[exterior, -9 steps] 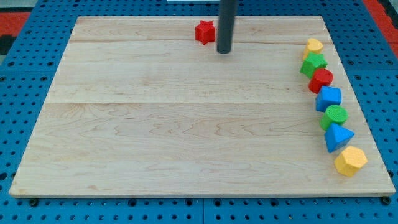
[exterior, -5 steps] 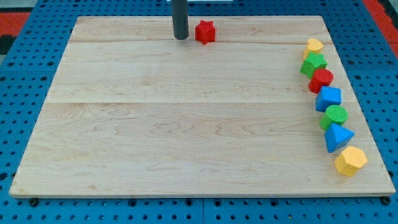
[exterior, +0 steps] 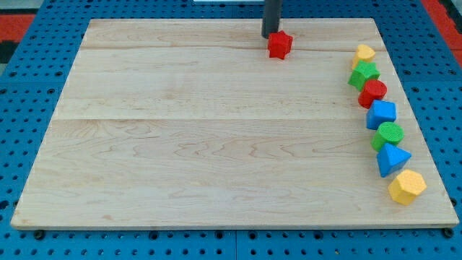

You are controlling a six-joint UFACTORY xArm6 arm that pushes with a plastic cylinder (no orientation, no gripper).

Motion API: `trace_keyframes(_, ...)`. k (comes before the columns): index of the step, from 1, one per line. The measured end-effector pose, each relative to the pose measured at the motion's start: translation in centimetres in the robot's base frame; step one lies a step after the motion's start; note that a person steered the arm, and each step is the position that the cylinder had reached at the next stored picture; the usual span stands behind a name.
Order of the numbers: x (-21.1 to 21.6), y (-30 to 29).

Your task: Slide red star to the top of yellow heart

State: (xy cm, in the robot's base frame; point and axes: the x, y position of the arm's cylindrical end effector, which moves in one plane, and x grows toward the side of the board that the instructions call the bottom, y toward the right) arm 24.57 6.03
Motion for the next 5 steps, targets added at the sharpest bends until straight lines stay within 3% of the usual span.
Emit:
trace_keyframes(3,5.3,-1.5)
trace_keyframes(5,5.2,3.7)
